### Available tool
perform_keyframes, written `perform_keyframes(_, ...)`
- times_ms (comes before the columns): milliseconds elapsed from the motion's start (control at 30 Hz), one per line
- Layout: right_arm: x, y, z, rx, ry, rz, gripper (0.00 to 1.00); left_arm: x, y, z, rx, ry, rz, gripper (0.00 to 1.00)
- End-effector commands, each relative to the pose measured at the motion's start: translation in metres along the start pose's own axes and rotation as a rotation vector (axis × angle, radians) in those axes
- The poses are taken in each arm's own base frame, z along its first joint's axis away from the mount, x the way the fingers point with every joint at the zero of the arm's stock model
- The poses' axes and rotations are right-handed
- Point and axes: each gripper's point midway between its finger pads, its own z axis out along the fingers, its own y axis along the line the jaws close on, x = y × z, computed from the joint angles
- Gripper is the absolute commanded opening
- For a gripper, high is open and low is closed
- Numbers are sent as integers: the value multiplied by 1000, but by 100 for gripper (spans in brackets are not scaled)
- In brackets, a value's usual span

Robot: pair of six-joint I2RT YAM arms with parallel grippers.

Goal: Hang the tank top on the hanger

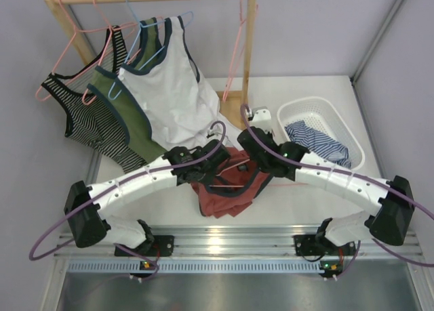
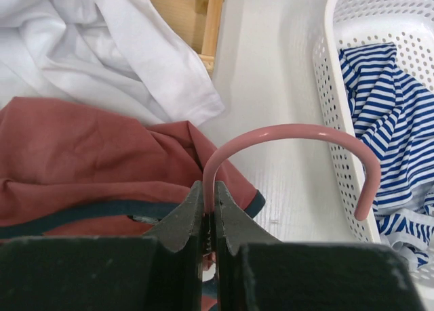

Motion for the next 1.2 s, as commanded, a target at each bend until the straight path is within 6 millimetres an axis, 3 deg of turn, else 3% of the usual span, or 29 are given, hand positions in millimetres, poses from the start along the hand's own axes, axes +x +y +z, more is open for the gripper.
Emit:
perform_keyframes(0, -29, 10, -13, 7, -68, 68, 0, -30, -11, -24, 25, -79, -11, 0)
perform_keyframes(300, -56, 26, -35, 13, -112, 103, 0, -47, -29, -45, 71, -126, -24, 0)
perform_keyframes(600, -61, 42, -47, -6, -137, 84, 0, -78, -29, -74, 141, -288, -145, 0)
perform_keyframes(767, -63, 42, -50, -13, -142, 90, 0, -82, -15, -92, 142, -345, -197, 22)
perform_keyframes(933, -64, 49, -53, -36, -149, 85, 0, -85, -12, -104, 181, -400, -217, 26)
perform_keyframes(1167, -67, 58, -62, -56, -167, 71, 0, -86, -8, -104, 160, -416, -190, 28)
